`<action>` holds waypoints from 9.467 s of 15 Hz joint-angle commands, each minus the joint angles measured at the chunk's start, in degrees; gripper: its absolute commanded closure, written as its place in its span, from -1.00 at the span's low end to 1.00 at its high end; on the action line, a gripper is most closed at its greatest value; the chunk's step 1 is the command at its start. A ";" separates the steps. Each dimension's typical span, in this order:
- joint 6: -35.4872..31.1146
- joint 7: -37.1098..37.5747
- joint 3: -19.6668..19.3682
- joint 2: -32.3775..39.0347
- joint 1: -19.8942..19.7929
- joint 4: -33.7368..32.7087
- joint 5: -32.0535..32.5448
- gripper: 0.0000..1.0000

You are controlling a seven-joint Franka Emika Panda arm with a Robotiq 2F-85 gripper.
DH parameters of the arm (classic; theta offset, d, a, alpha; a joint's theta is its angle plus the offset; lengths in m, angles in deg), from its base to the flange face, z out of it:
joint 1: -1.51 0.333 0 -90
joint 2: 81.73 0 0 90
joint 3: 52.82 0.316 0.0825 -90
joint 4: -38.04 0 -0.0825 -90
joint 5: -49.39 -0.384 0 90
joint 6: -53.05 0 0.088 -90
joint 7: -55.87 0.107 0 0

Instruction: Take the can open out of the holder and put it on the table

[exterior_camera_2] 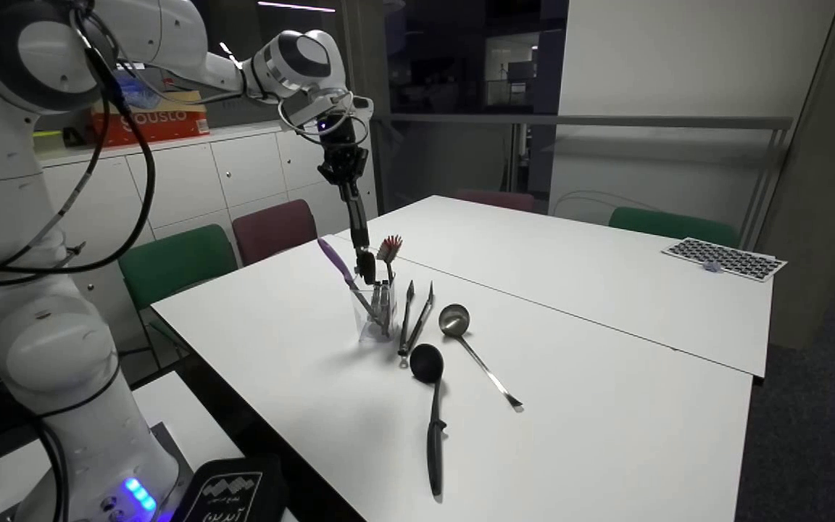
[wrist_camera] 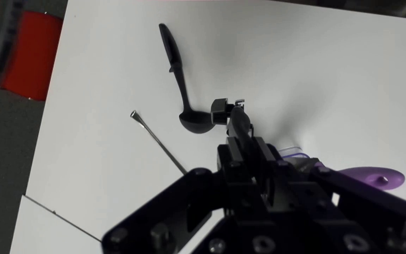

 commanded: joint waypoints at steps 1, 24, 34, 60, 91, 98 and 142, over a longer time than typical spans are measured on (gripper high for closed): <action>-0.72 0.11 -2.66 -2.07 -4.50 4.44 -7.73 0.94; 0.07 10.79 -9.71 3.72 -12.25 6.13 -15.07 0.94; 2.07 14.23 -9.87 3.57 -11.96 5.83 -13.40 0.94; 5.20 13.65 -13.82 11.38 -16.13 -0.40 -14.14 0.94; 3.71 64.51 -21.31 38.68 -18.47 -33.72 -7.40 0.94; 7.62 62.60 -20.04 47.86 -21.59 -46.56 -12.21 0.94; 12.96 58.22 7.97 71.31 -43.19 -76.13 -52.00 0.94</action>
